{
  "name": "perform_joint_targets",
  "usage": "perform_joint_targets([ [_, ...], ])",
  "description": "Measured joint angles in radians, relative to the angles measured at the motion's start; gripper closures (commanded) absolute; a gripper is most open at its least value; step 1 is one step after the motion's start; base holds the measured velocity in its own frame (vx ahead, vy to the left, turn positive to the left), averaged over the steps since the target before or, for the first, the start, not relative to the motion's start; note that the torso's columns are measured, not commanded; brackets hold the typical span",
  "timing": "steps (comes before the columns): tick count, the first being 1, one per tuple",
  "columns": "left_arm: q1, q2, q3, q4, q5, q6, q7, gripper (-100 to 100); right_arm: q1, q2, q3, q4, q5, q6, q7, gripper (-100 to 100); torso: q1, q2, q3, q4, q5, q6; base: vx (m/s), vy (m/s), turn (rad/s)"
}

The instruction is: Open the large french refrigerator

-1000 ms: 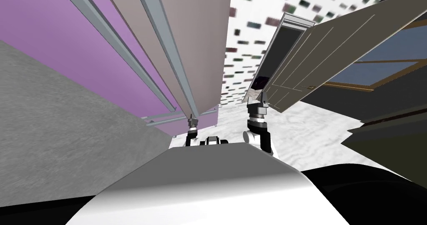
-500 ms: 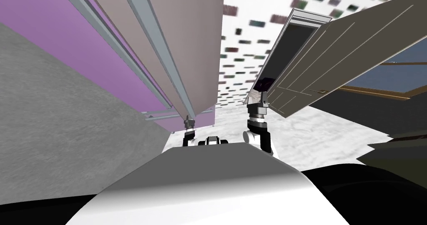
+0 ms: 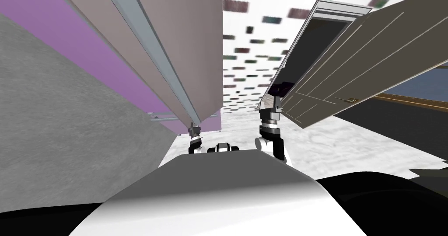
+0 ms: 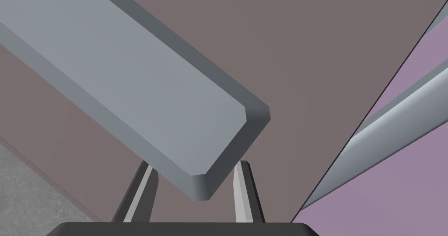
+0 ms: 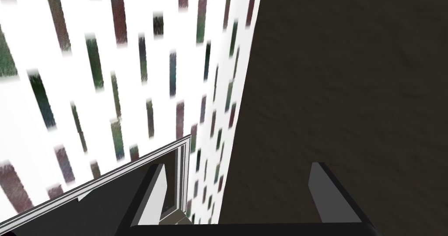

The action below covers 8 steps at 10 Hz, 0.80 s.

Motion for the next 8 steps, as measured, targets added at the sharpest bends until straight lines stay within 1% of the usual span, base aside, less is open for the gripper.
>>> perform_joint_targets([
  [1,0.009,-0.001,0.001,0.004,0.002,0.001,-0.003,100,0.000,0.000,0.000,0.000,0.000,0.000,0.000,0,0.010,-0.003,-0.002,0.000,0.002,0.001,0.020,-0.154,0.085],
  [2,0.017,-0.002,0.005,0.003,0.009,0.001,-0.005,100,0.000,0.000,0.000,0.000,0.000,0.000,0.000,0,0.011,-0.006,-0.003,-0.003,0.003,-0.003,0.063,-0.253,0.146],
  [4,0.032,0.000,0.027,0.002,0.033,-0.026,-0.015,100,0.000,0.000,0.000,0.000,0.000,0.000,0.000,0,0.002,-0.006,-0.003,-0.006,0.003,-0.003,0.058,-0.265,0.158],
  [5,0.045,0.000,0.036,-0.013,0.043,-0.024,-0.020,100,0.000,0.000,0.000,0.000,0.000,0.000,0.000,0,0.004,-0.005,-0.002,-0.004,0.002,0.002,0.040,-0.233,0.085],
  [7,0.065,-0.003,0.054,-0.037,0.064,-0.023,-0.036,100,0.000,0.000,0.000,0.000,0.000,0.000,0.000,0,-0.002,-0.007,-0.004,-0.003,0.000,0.003,0.043,-0.285,0.144],
  [8,0.074,-0.001,0.064,-0.038,0.076,-0.036,-0.041,100,0.000,0.000,0.000,0.000,0.000,0.000,0.000,0,-0.002,-0.007,-0.004,-0.004,0.000,0.002,0.059,-0.306,0.159],
])
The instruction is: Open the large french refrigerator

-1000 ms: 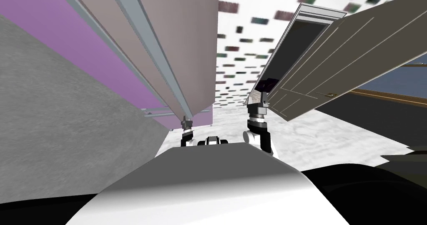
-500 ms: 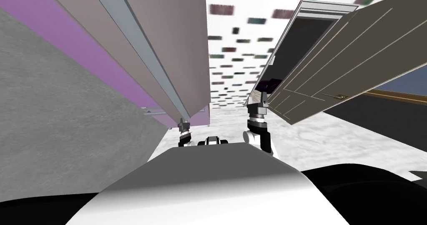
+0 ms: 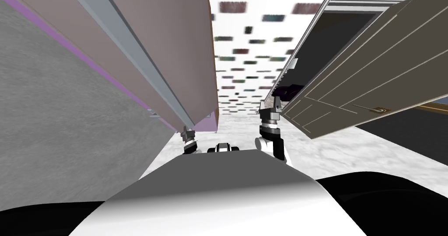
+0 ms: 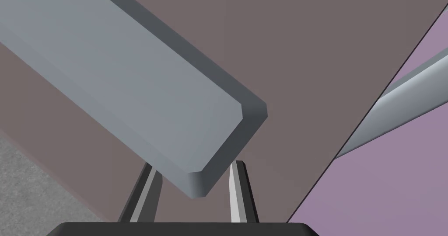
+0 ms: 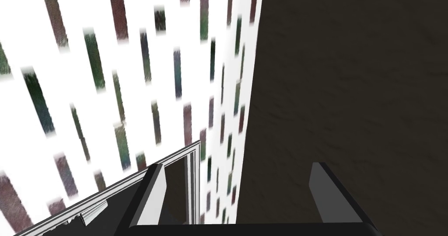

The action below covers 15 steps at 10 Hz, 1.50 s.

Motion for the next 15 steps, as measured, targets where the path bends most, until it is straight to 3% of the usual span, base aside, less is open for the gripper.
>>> perform_joint_targets([
  [3,0.036,-0.003,0.024,-0.029,0.030,-0.007,-0.017,100,0.000,0.000,0.000,0.000,0.000,0.000,0.000,0,0.002,-0.002,-0.002,0.003,-0.002,0.004,0.043,-0.249,0.100],
  [4,0.044,-0.002,0.033,-0.039,0.042,-0.012,-0.024,-100,0.000,0.000,0.000,0.000,0.000,0.000,0.000,0,-0.002,0.000,-0.001,0.003,-0.003,0.002,0.009,-0.132,0.059],
  [7,0.085,-0.003,0.030,-0.115,0.065,0.048,-0.040,-100,0.000,-0.001,-0.001,0.000,0.000,0.000,0.000,0,0.021,0.003,0.001,0.001,0.004,-0.006,0.000,0.027,-0.010],
  [10,0.103,-0.004,0.035,-0.178,0.081,0.091,-0.055,-100,0.000,-0.001,-0.001,0.000,0.000,0.000,0.000,0,0.005,0.004,0.002,0.000,0.001,-0.005,0.014,0.014,0.015],
  [15,0.147,-0.002,0.036,-0.267,0.110,0.165,-0.075,-100,0.000,-0.001,0.000,0.000,0.000,0.000,0.000,0,0.000,0.011,0.004,0.006,-0.004,-0.005,0.005,-0.007,0.005],
])
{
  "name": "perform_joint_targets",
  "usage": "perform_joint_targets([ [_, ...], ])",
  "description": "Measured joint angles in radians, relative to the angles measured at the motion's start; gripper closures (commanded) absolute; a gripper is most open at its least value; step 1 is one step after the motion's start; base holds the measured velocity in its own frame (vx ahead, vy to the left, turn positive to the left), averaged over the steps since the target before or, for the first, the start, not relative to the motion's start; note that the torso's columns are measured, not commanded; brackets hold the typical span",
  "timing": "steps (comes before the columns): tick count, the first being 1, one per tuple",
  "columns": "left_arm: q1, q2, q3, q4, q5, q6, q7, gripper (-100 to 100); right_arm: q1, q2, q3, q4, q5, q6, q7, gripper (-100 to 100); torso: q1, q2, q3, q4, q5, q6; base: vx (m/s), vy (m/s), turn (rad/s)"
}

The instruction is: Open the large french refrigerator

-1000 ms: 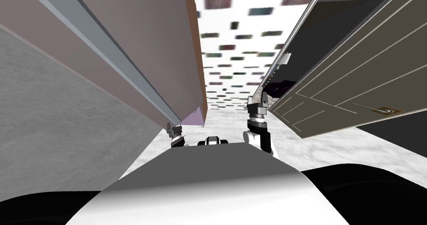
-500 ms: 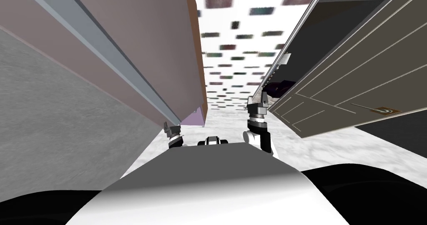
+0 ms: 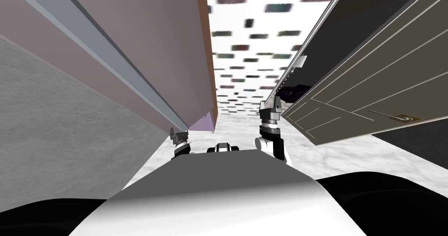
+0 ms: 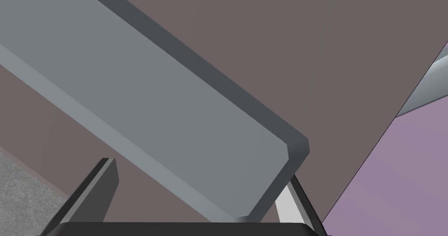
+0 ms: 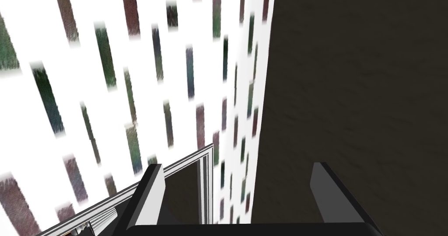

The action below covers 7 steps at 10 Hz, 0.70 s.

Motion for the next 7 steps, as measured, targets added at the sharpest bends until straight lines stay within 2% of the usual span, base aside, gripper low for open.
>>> perform_joint_targets([
  [1,0.010,-0.001,0.000,-0.018,0.004,0.014,-0.003,-100,0.000,0.000,0.000,0.000,0.000,0.000,0.000,0,-0.001,0.001,0.000,0.002,-0.001,0.000,0.008,0.005,0.002],
  [2,0.013,-0.001,0.000,-0.017,0.005,0.020,-0.004,0,0.000,0.000,0.000,0.000,0.000,0.000,0.000,0,0.001,0.001,0.001,-0.001,0.002,-0.001,0.008,0.005,-0.005],
  [7,0.018,-0.003,-0.001,-0.004,0.006,0.031,-0.006,0,0.000,0.000,0.000,0.000,0.000,0.000,0.000,0,0.010,-0.006,-0.001,-0.008,0.009,-0.002,0.001,0.000,-0.001],
])
